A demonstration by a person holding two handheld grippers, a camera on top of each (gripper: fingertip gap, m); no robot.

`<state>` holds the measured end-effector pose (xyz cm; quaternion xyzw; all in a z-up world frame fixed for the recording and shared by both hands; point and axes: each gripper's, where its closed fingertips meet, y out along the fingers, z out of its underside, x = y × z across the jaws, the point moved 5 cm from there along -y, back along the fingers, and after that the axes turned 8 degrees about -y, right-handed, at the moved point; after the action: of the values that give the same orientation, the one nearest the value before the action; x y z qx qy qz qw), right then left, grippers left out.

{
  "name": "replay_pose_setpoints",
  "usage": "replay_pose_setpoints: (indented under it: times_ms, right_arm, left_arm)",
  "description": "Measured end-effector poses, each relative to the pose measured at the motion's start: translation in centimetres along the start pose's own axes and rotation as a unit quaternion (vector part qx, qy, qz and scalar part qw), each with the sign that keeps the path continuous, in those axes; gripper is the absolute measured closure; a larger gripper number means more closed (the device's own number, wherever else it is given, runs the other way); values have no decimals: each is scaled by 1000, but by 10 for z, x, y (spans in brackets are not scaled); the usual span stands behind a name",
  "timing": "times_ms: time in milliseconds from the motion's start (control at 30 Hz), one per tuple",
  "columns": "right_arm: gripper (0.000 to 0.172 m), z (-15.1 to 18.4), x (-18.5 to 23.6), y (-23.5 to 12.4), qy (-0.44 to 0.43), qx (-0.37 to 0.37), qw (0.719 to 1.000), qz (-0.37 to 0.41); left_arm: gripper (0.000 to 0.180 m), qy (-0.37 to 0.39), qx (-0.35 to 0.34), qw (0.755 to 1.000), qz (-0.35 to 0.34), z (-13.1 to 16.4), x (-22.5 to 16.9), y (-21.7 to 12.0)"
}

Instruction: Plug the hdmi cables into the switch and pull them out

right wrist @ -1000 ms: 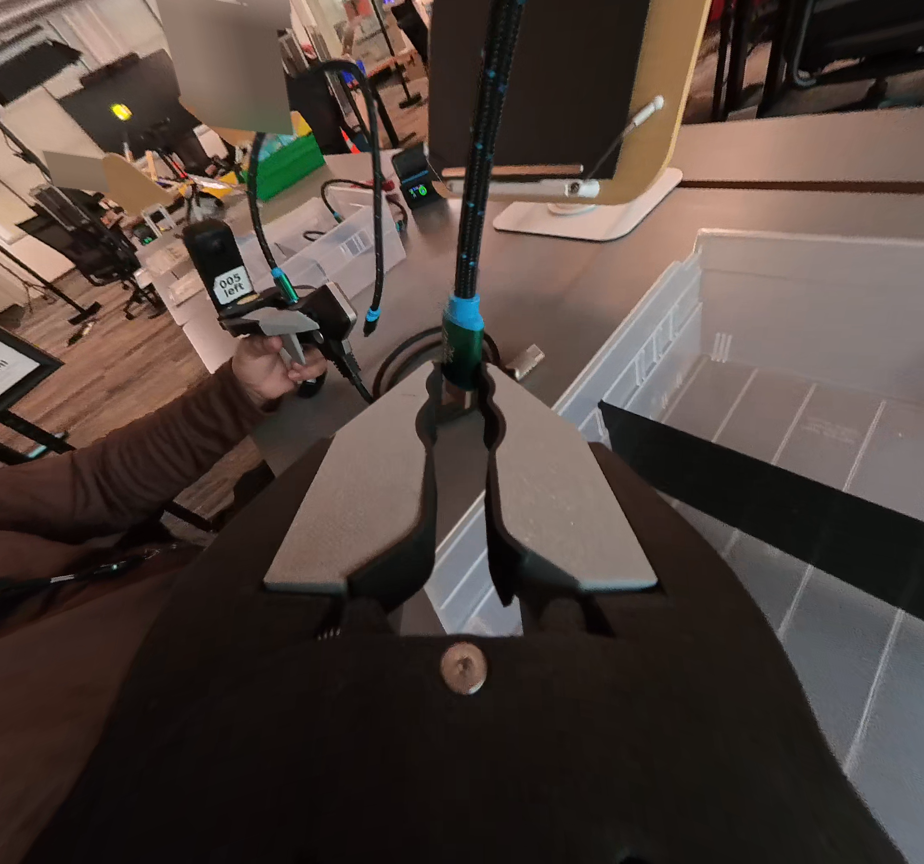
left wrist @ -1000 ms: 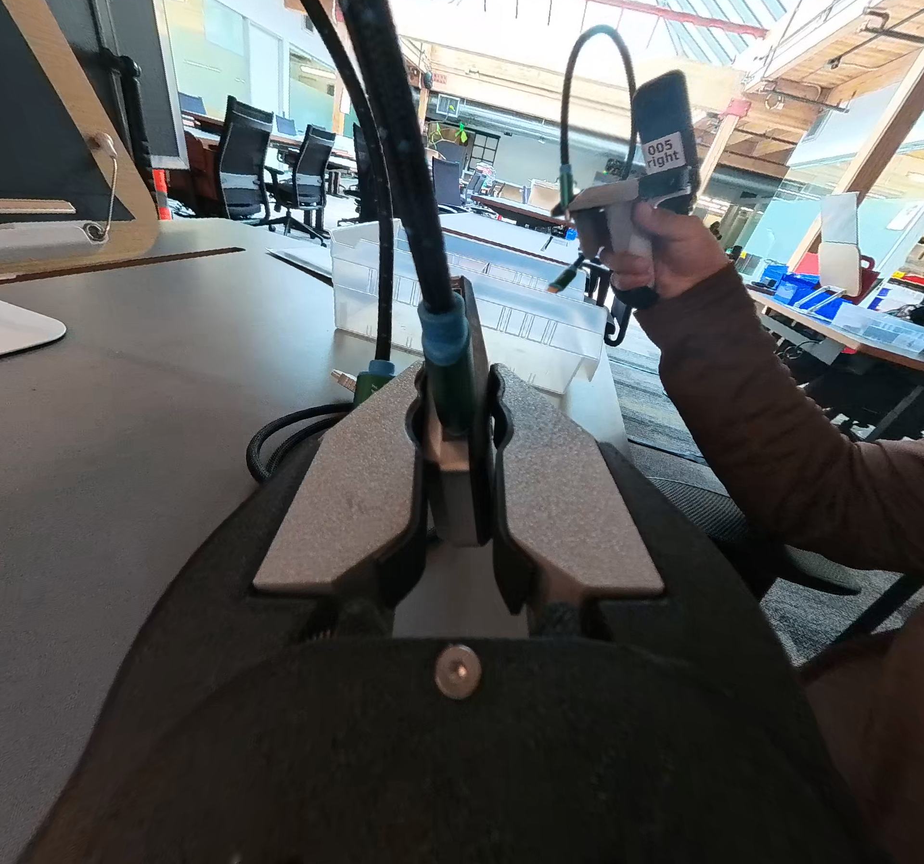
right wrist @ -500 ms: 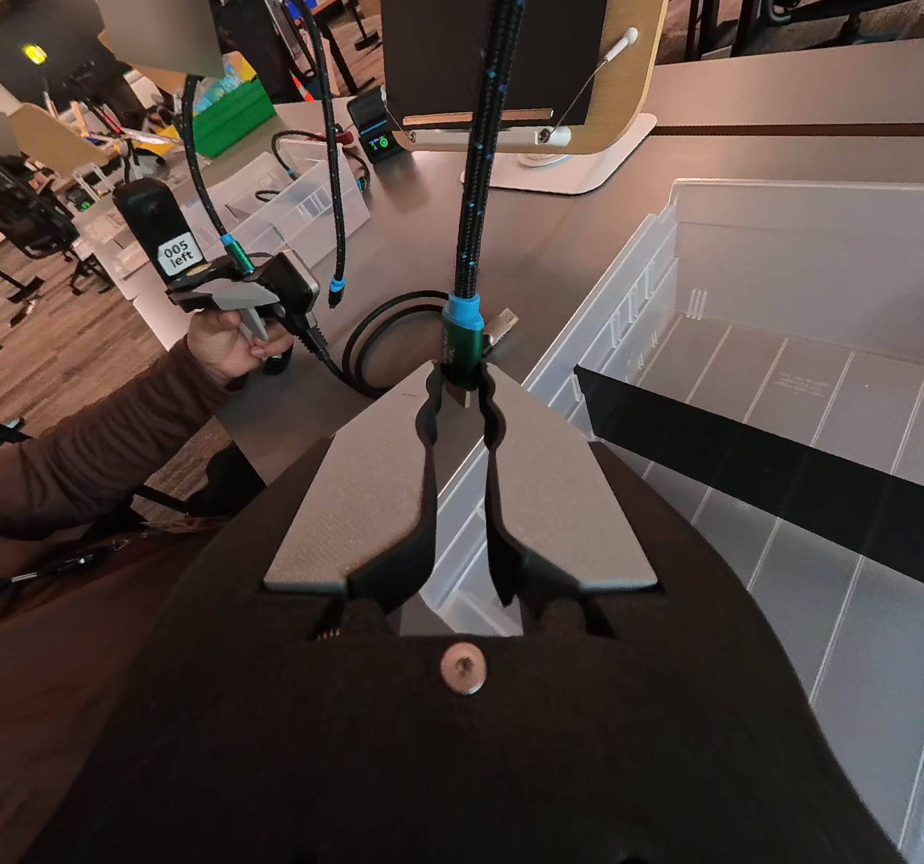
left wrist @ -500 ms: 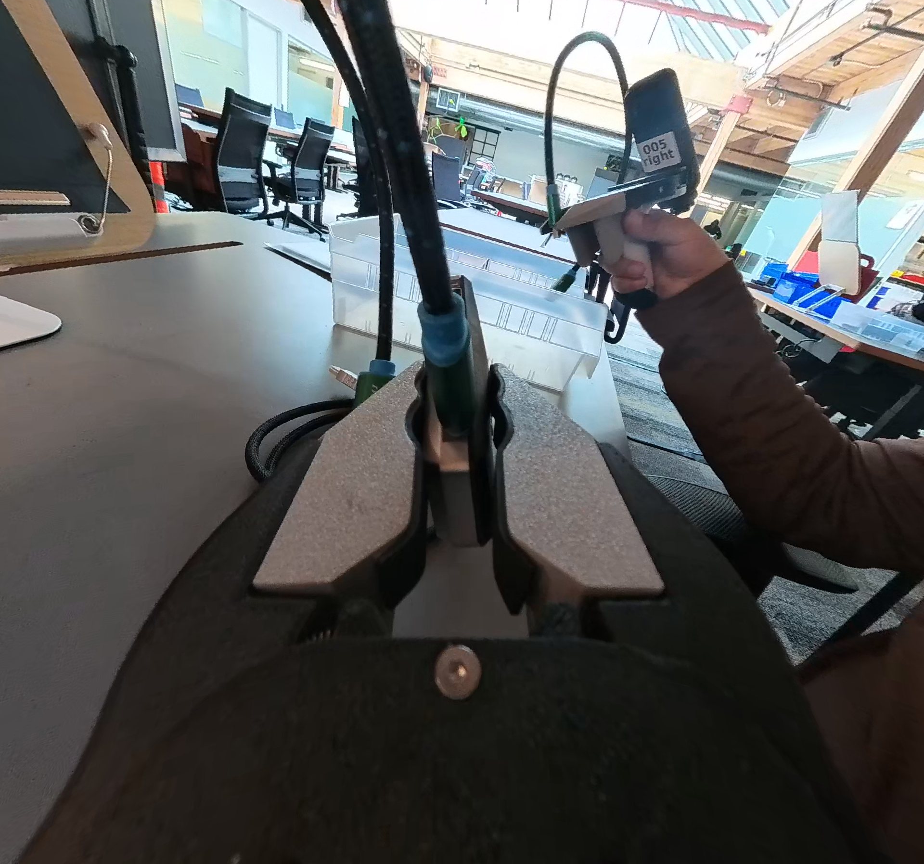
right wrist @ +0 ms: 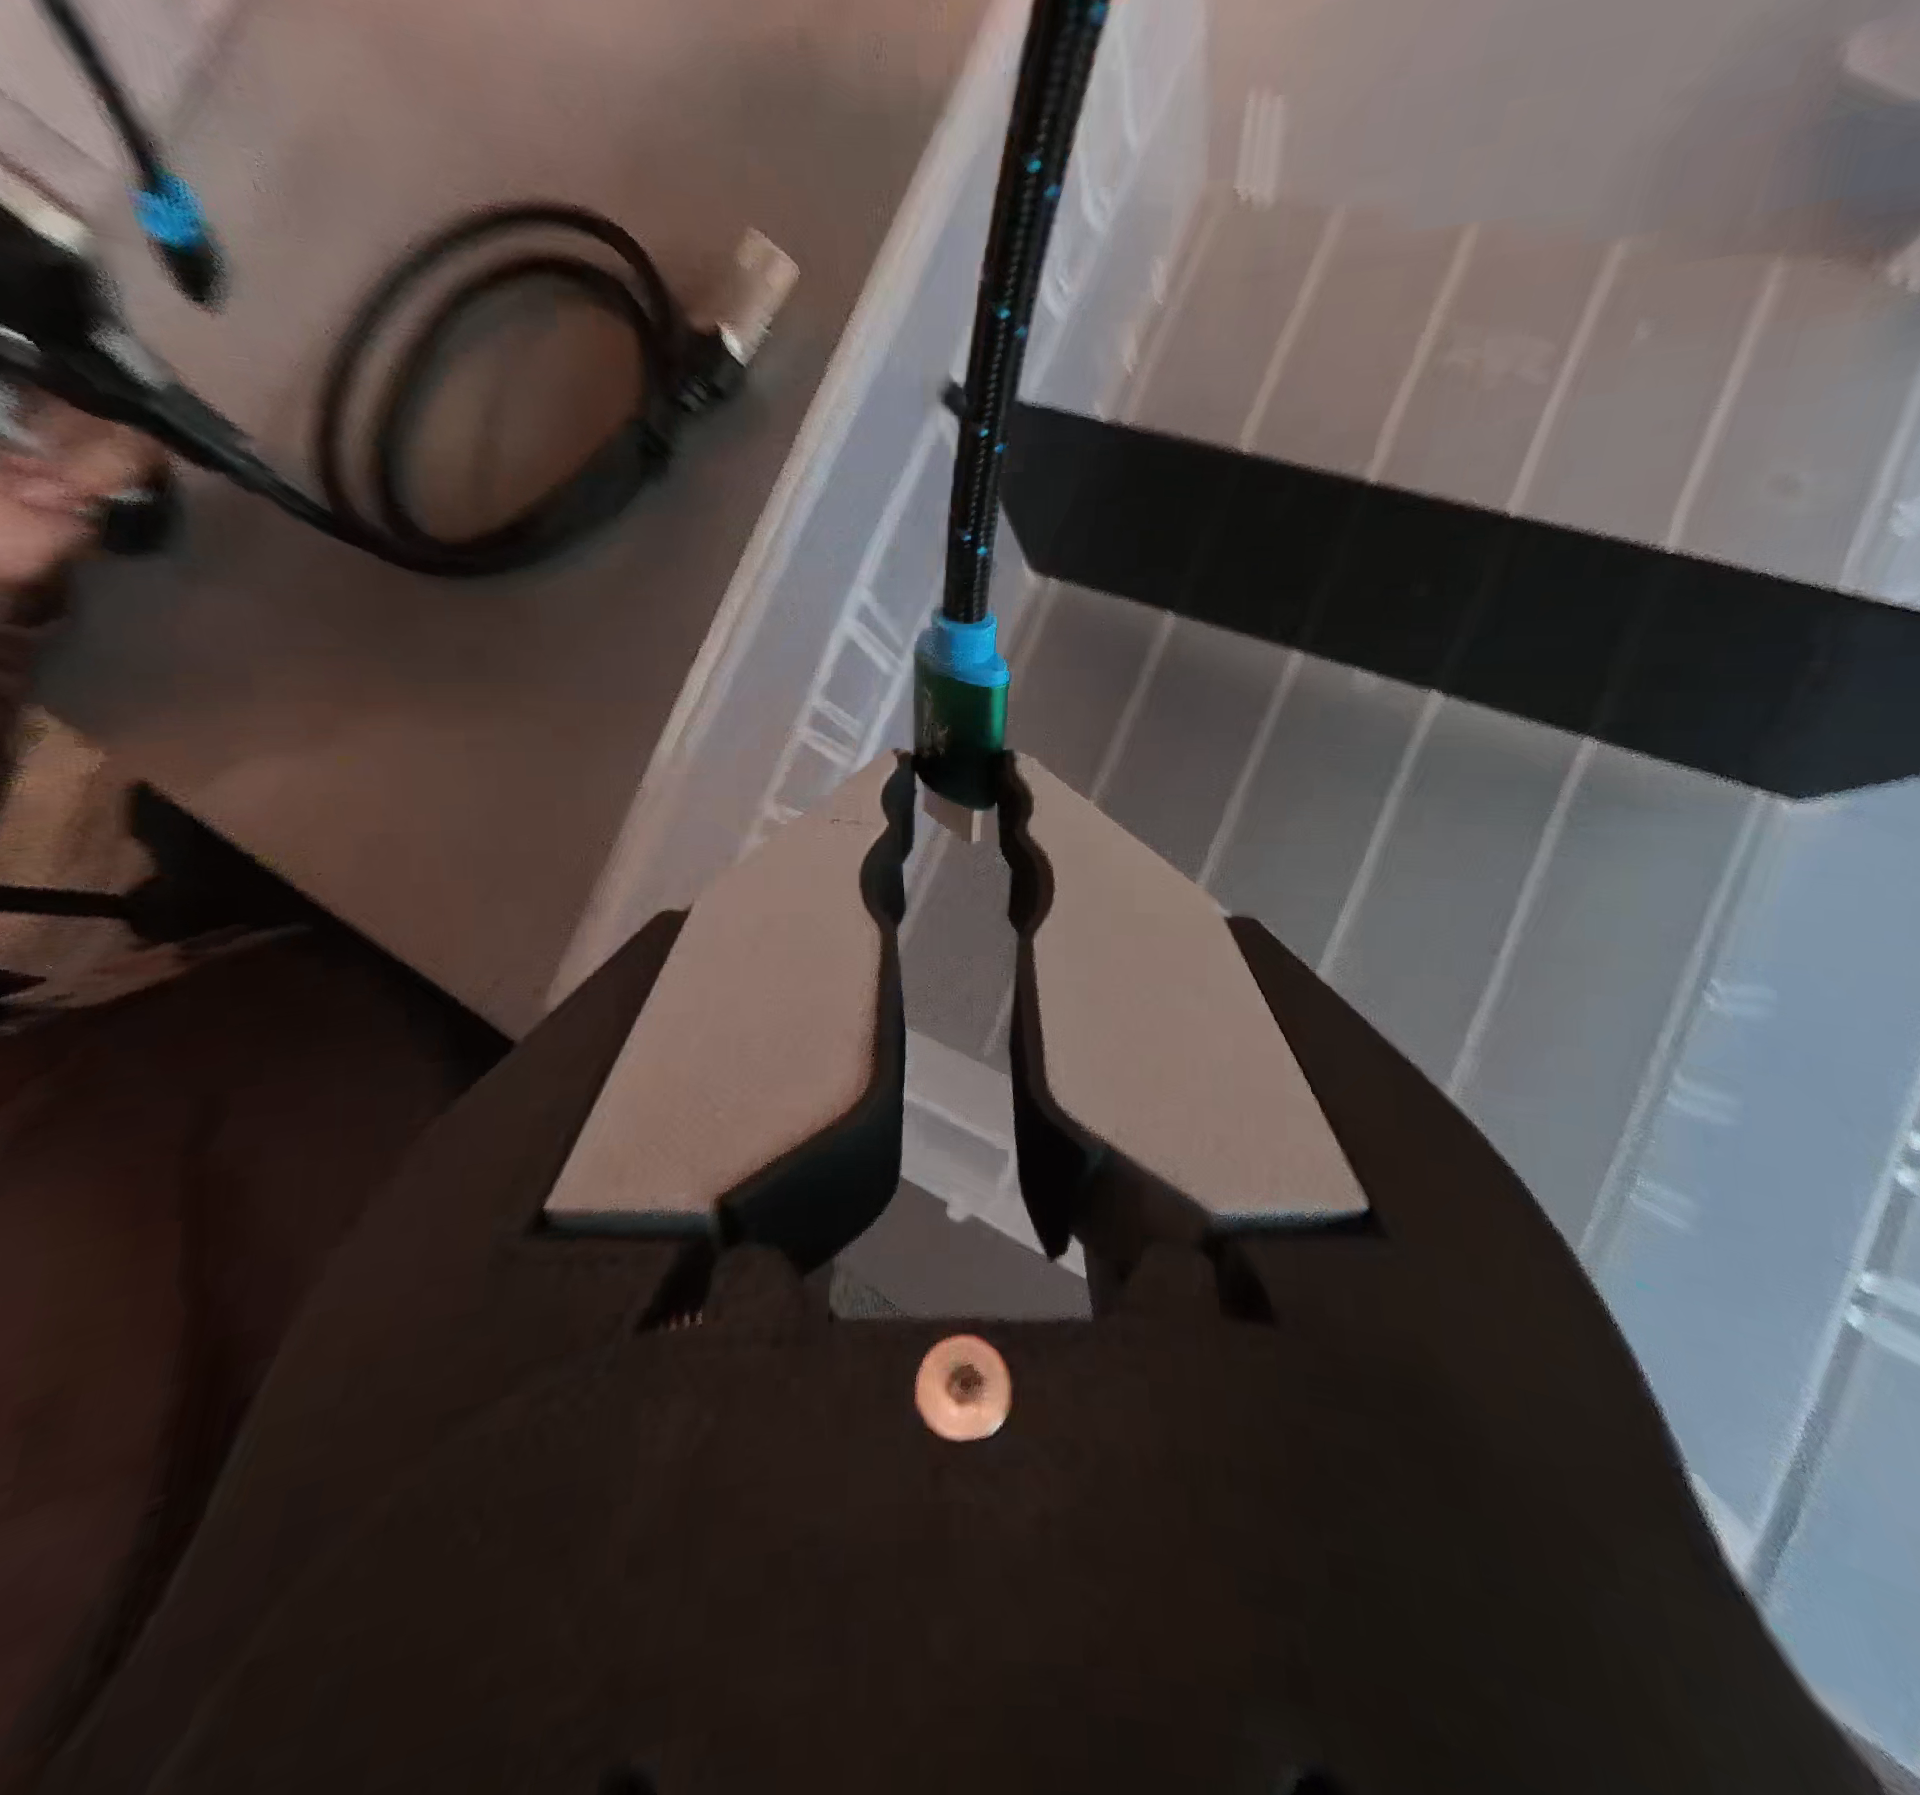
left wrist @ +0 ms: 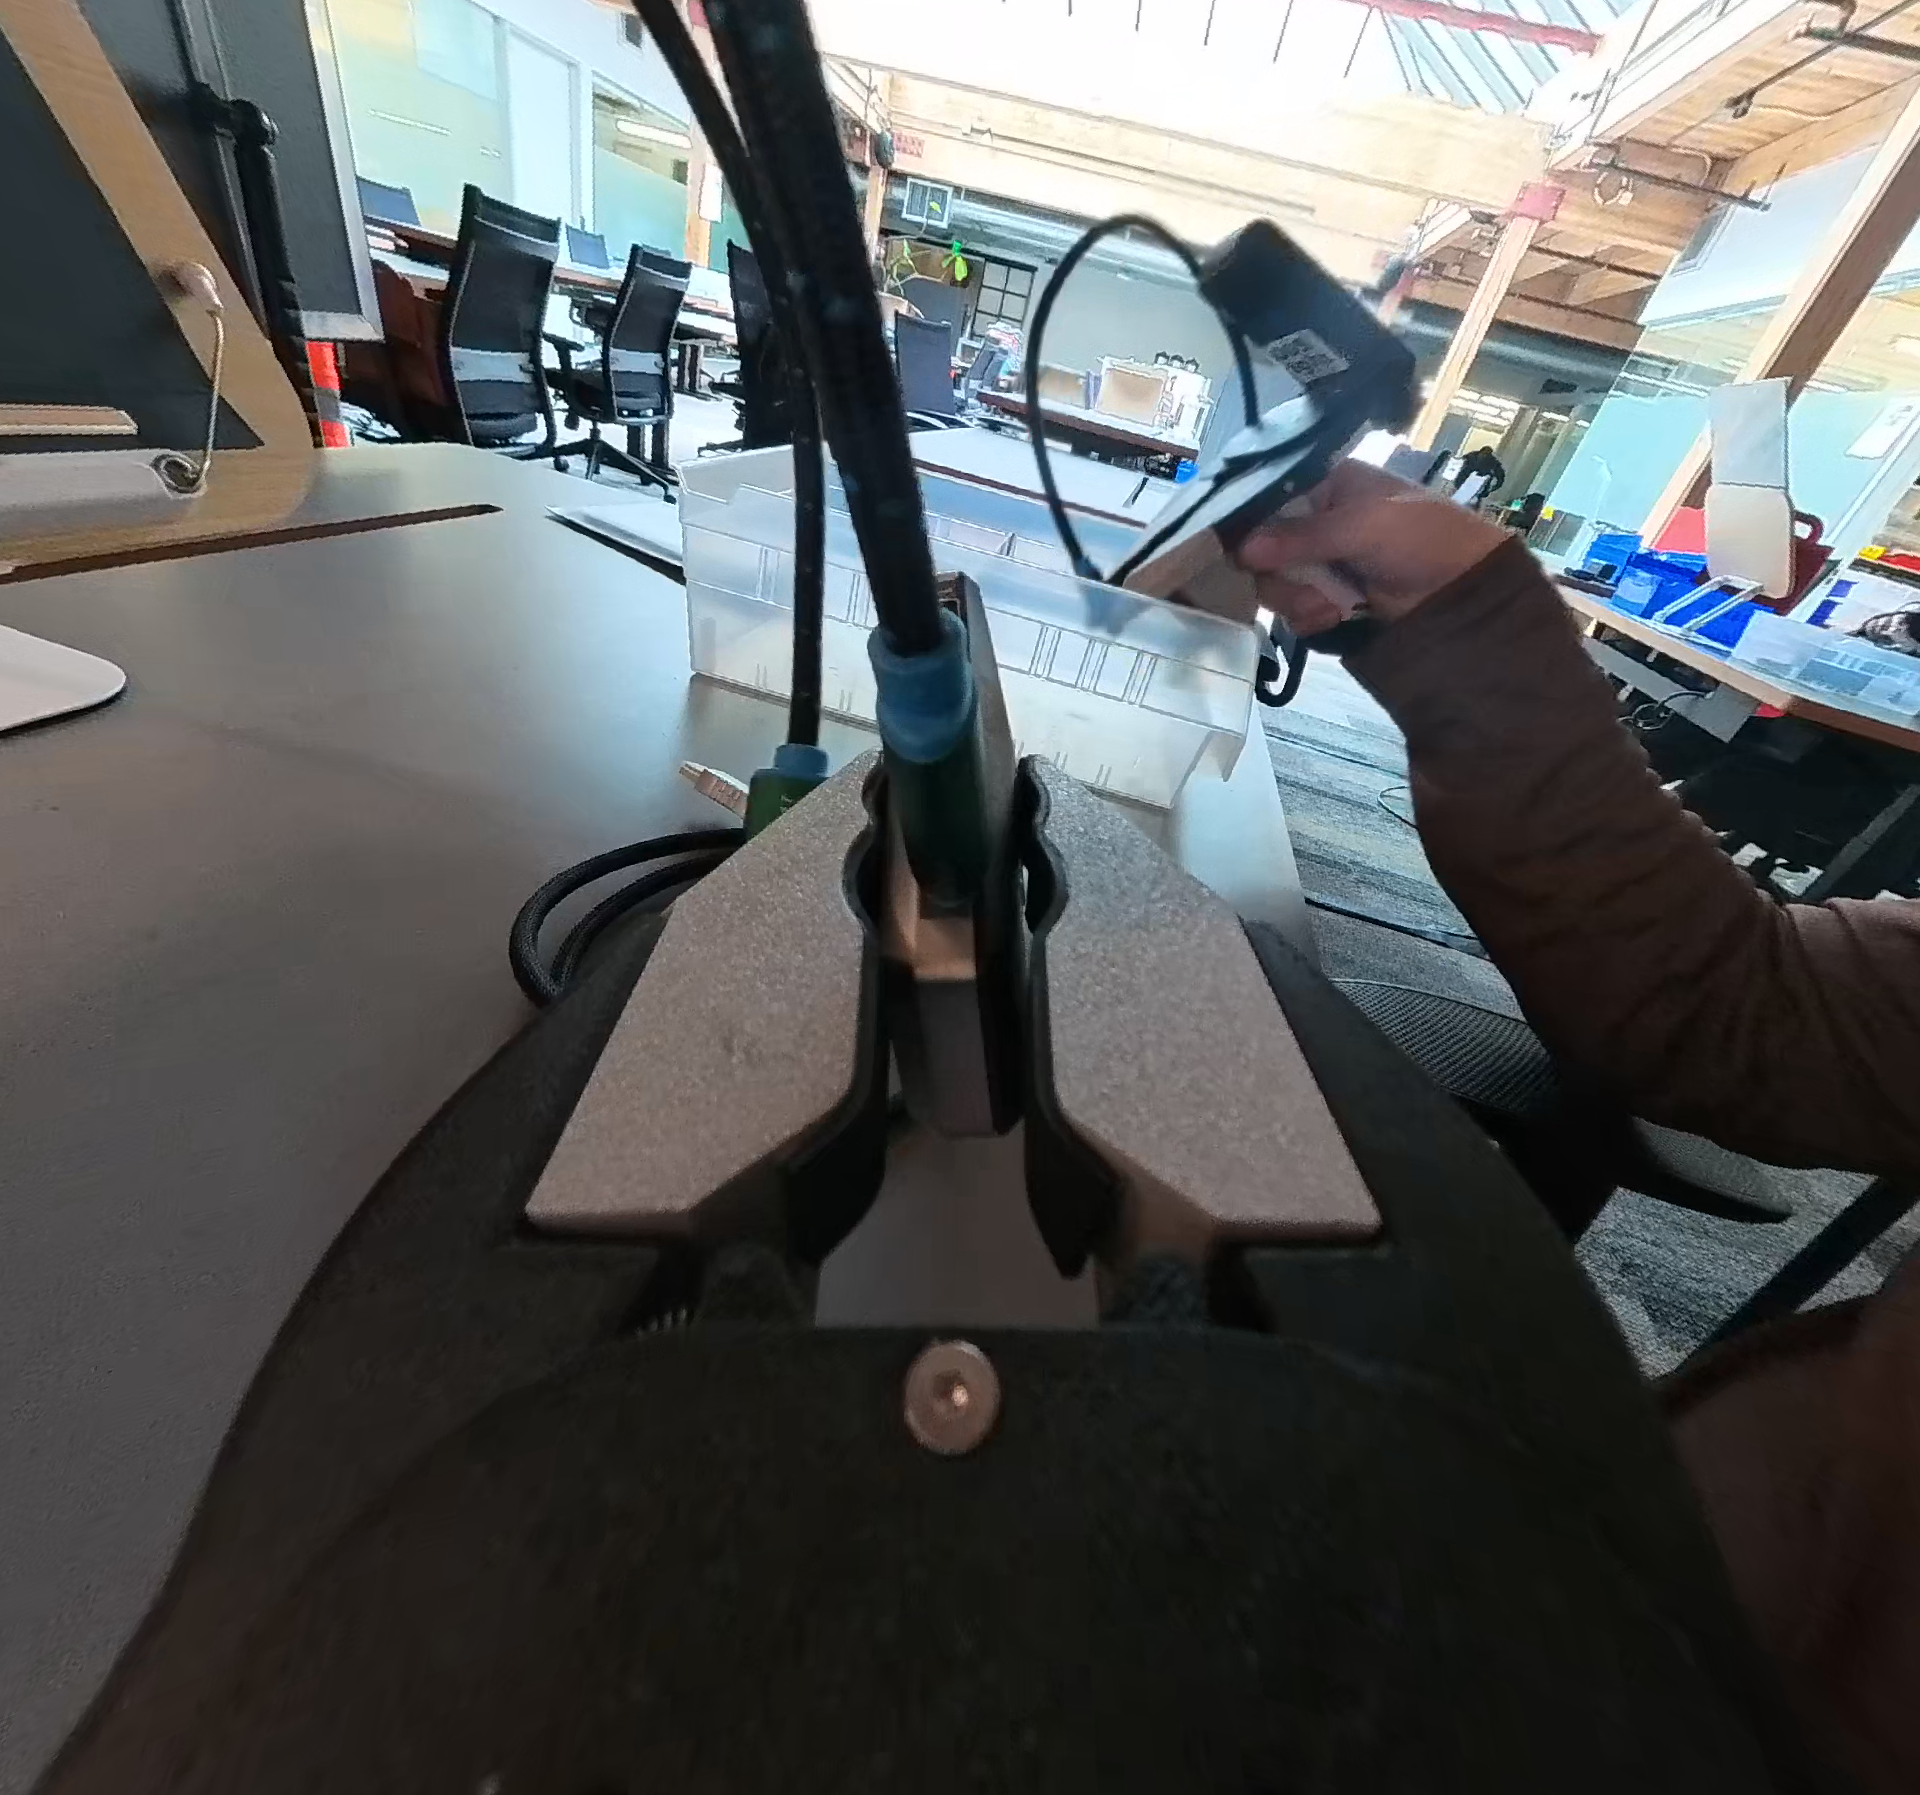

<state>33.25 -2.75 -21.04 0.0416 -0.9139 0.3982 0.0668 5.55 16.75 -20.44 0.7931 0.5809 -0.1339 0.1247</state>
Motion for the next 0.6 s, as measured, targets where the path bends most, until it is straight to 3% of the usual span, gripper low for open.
replay_pose_setpoints:
  times_ms: [200, 433, 600]
  right_arm:
    - [153, 15, -6, 19, 27, 93, 995, 6]
    - [153, -11, -6, -18, 25, -32, 999, 32]
    - [146, -14, -28, -32, 40, -72, 992, 99]
  left_arm:
    - [160, 0, 0, 1000, 0, 0, 0, 0]
    - [160, 1, 0, 1000, 1, 0, -1, 0]
    - [160, 1, 1, 1000, 2, 1, -1, 0]
